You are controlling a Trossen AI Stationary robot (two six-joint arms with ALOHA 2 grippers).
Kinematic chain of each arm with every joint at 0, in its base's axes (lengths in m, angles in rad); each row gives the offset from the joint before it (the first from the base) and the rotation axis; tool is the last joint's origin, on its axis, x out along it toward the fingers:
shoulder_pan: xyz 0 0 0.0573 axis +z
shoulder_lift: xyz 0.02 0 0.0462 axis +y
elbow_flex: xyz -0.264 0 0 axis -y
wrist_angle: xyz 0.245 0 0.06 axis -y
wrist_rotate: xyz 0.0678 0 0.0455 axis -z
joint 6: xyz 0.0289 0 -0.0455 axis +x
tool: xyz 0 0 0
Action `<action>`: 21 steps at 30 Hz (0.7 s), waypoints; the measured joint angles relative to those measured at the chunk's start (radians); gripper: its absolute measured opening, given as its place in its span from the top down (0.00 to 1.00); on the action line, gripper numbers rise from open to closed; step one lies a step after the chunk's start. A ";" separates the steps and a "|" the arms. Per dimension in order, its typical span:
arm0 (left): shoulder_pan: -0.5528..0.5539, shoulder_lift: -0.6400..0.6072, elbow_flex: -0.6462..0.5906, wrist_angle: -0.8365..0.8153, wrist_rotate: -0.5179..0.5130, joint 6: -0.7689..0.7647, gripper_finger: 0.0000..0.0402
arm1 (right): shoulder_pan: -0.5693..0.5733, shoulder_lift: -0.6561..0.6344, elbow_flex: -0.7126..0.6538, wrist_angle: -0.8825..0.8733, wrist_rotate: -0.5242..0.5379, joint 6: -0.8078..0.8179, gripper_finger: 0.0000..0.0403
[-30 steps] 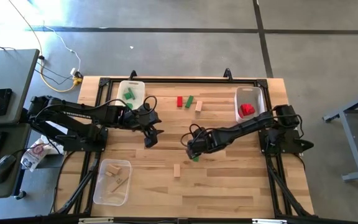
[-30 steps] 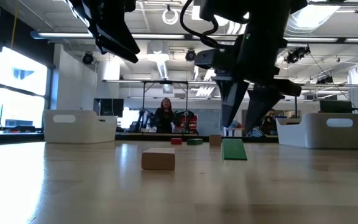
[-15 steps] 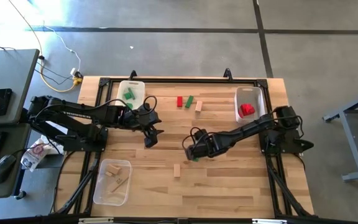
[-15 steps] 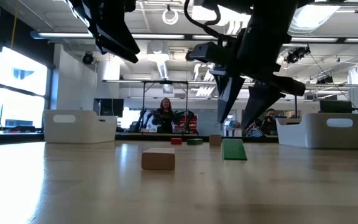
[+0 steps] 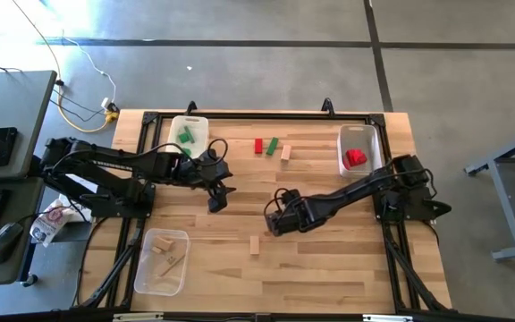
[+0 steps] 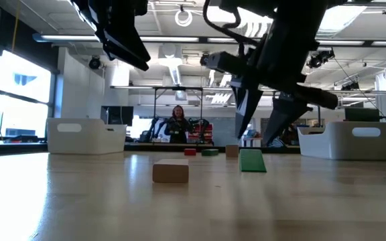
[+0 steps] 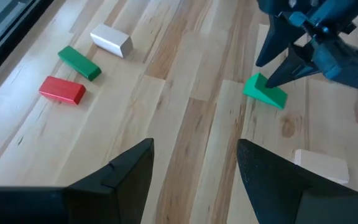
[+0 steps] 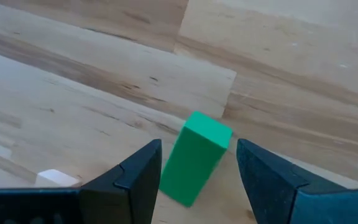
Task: Sort & place blocks by color
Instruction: Put the green block into the white bin
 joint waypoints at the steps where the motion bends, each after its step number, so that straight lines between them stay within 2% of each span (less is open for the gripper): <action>1: 0.000 0.003 0.000 0.000 0.000 0.000 0.46 | 0.000 0.009 0.000 0.003 0.000 0.000 0.52; 21: -0.001 0.087 0.000 0.001 0.007 0.027 0.46 | -0.011 0.074 0.000 0.040 -0.004 0.011 0.52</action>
